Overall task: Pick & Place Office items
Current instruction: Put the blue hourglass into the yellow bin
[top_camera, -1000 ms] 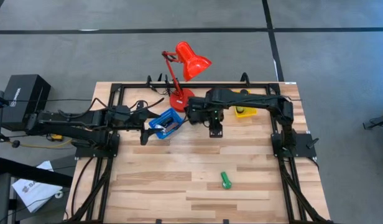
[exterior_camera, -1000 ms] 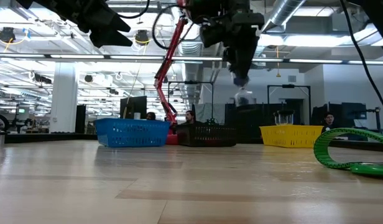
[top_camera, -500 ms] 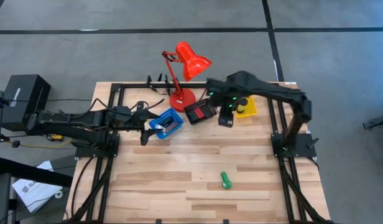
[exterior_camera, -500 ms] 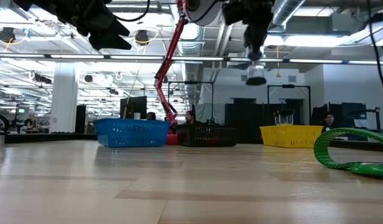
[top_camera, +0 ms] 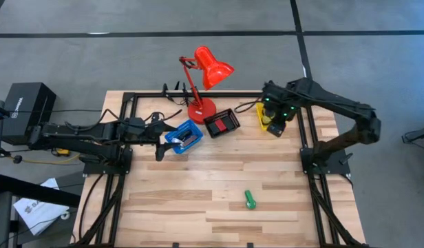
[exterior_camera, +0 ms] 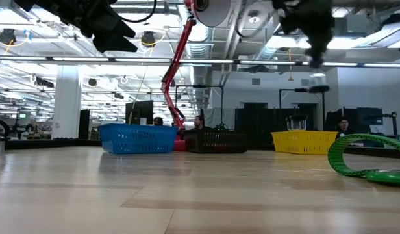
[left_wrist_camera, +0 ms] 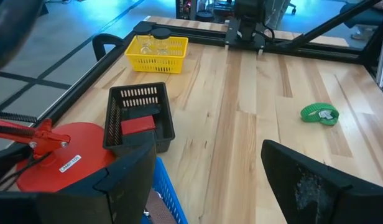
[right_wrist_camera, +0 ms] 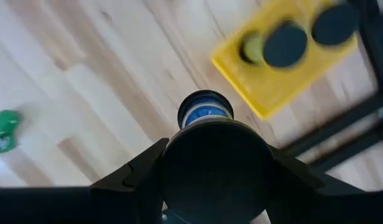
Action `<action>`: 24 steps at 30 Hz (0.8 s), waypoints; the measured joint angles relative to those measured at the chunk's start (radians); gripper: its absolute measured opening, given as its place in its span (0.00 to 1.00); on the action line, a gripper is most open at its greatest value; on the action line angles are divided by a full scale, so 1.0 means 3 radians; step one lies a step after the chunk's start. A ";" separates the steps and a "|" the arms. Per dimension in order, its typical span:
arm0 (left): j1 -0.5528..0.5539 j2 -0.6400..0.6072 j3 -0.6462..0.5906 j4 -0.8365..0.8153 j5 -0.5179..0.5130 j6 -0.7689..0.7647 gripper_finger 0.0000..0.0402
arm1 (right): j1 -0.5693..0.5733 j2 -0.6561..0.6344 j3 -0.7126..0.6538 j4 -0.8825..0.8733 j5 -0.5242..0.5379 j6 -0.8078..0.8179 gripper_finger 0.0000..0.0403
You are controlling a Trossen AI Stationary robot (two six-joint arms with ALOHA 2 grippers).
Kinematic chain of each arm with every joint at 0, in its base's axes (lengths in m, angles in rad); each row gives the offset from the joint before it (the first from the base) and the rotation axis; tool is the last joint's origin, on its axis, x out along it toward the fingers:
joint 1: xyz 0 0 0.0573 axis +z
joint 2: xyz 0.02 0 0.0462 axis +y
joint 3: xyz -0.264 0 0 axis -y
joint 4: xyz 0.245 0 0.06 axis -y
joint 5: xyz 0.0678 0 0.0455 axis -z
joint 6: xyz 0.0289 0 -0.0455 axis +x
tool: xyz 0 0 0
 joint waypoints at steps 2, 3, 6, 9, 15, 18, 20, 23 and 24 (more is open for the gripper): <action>0.0000 0.0000 0.0000 0.0001 0.0003 -0.0061 0.71 | -0.0143 -0.0146 -0.0230 0.0066 0.0002 0.0019 0.51; 0.0000 0.0000 0.0000 0.0001 0.0011 -0.0070 0.71 | -0.0215 -0.0210 -0.0336 0.0130 0.0003 0.0018 0.52; -0.0001 0.0000 0.0000 0.0002 0.0013 -0.0070 0.71 | -0.0437 -0.0373 -0.0634 0.0405 0.0052 0.0017 0.52; 0.0000 0.0000 0.0000 0.0006 0.0013 -0.0071 0.71 | -0.0649 -0.0456 -0.0834 0.0688 0.0126 -0.0073 0.49; 0.0000 0.0000 0.0000 0.0011 0.0011 -0.0142 0.71 | -0.0972 -0.0362 -0.1037 0.0880 0.0128 -0.0259 0.50; 0.0000 0.0000 0.0000 0.0013 0.0011 -0.0142 0.71 | -0.1056 -0.0266 -0.1102 0.0918 0.0130 -0.0334 0.53; 0.0000 0.0000 0.0000 0.0013 0.0010 -0.0142 0.71 | -0.1096 -0.0199 -0.1114 0.0983 0.0128 -0.0347 0.53; 0.0000 0.0000 0.0000 0.0014 0.0010 -0.0142 0.71 | -0.1152 -0.0103 -0.1113 0.1127 0.0129 -0.0398 0.49; -0.0001 0.0000 0.0000 0.0014 0.0010 -0.0142 0.71 | -0.1174 -0.0066 -0.1113 0.1194 0.0128 -0.0398 0.49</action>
